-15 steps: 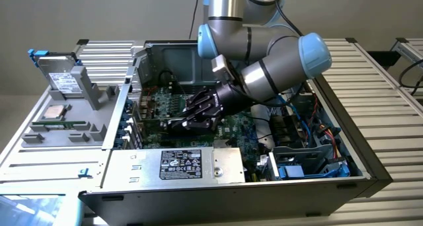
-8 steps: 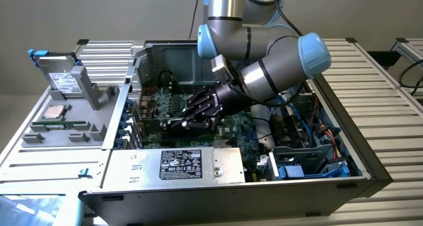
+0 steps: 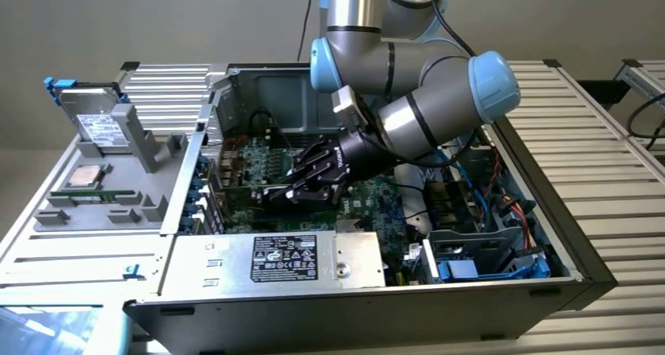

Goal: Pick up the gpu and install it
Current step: 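Insert the gpu into the slot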

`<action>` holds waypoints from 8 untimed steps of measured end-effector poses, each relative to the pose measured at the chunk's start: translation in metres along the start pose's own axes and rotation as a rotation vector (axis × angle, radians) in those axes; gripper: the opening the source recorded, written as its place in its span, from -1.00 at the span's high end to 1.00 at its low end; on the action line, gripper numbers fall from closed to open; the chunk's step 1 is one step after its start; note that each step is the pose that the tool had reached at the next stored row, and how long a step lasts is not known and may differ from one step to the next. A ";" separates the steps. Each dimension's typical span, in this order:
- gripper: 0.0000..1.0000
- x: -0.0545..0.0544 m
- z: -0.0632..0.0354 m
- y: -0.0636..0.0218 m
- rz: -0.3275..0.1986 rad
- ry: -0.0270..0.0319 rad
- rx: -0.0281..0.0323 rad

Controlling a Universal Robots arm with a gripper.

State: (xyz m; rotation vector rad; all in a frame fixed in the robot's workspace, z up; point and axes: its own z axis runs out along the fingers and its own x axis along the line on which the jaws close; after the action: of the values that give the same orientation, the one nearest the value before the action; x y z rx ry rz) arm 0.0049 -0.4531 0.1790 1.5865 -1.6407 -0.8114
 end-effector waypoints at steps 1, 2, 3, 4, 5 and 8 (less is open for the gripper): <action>0.44 0.000 0.0000 0.0001 0.000 0.0000 0.0000; 0.44 0.000 -0.0002 0.0004 0.000 0.0000 0.0001; 0.44 0.000 -0.0004 0.0006 0.000 0.0000 0.0000; 0.44 0.000 -0.0004 0.0007 0.000 -0.0001 -0.0001; 0.44 0.000 -0.0004 0.0007 0.000 -0.0001 -0.0001; 0.44 0.000 -0.0004 0.0008 0.000 0.0002 -0.0001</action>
State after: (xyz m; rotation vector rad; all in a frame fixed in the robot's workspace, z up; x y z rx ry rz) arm 0.0048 -0.4529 0.1798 1.5864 -1.6406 -0.8113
